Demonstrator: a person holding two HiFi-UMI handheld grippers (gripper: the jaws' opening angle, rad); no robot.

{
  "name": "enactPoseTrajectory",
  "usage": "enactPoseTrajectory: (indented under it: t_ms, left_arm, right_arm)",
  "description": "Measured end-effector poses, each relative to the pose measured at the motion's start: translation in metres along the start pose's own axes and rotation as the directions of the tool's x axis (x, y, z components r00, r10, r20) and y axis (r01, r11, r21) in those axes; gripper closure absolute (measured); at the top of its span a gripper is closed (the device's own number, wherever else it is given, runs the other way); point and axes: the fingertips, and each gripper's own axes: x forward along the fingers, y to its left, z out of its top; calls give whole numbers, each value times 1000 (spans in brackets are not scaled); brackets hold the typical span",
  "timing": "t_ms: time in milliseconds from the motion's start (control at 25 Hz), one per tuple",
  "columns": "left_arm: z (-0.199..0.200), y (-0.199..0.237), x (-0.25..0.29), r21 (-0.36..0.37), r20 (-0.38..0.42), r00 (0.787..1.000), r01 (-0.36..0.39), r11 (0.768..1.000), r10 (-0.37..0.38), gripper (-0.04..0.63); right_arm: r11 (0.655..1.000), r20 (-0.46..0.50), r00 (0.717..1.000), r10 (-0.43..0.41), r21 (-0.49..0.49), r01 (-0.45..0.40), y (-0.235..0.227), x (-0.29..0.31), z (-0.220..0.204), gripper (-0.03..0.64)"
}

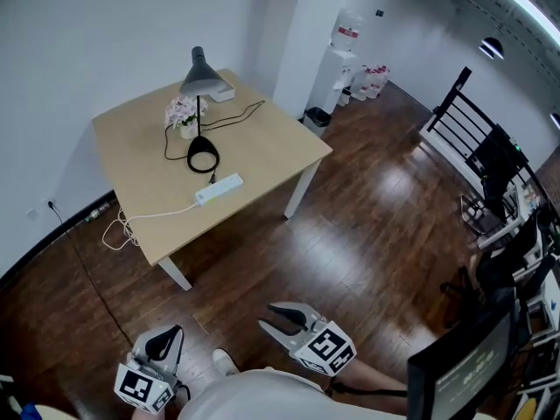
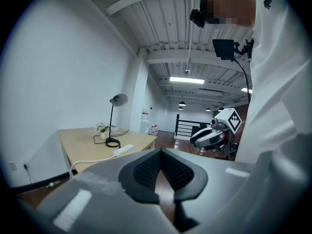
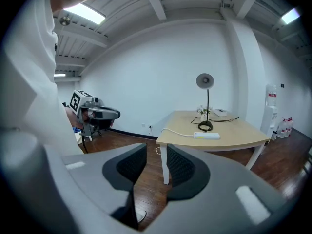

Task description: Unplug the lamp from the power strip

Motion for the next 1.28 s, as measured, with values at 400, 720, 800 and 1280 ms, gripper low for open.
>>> enactPoseTrajectory:
  t_ms: [400, 720, 800, 1280]
  left_arm:
    - [15, -80, -5, 25, 32, 999, -9, 1000, 8, 591]
    - [6, -105, -16, 21, 12, 1000, -29, 999, 29, 591]
    - [6, -108, -16, 19, 9, 999, -31, 999, 31, 591]
    - [-1, -111, -8, 13, -13, 1000, -14, 1000, 14, 591]
  right_arm:
    - [999, 22, 999, 45, -30, -44, 21, -66, -18, 485]
    - [997, 41, 998, 57, -44, -55, 27, -84, -21, 488]
    - [997, 46, 997, 64, -41, -62, 29, -85, -19, 488]
    - [995, 42, 996, 83, -52, -81, 30, -78, -17, 494]
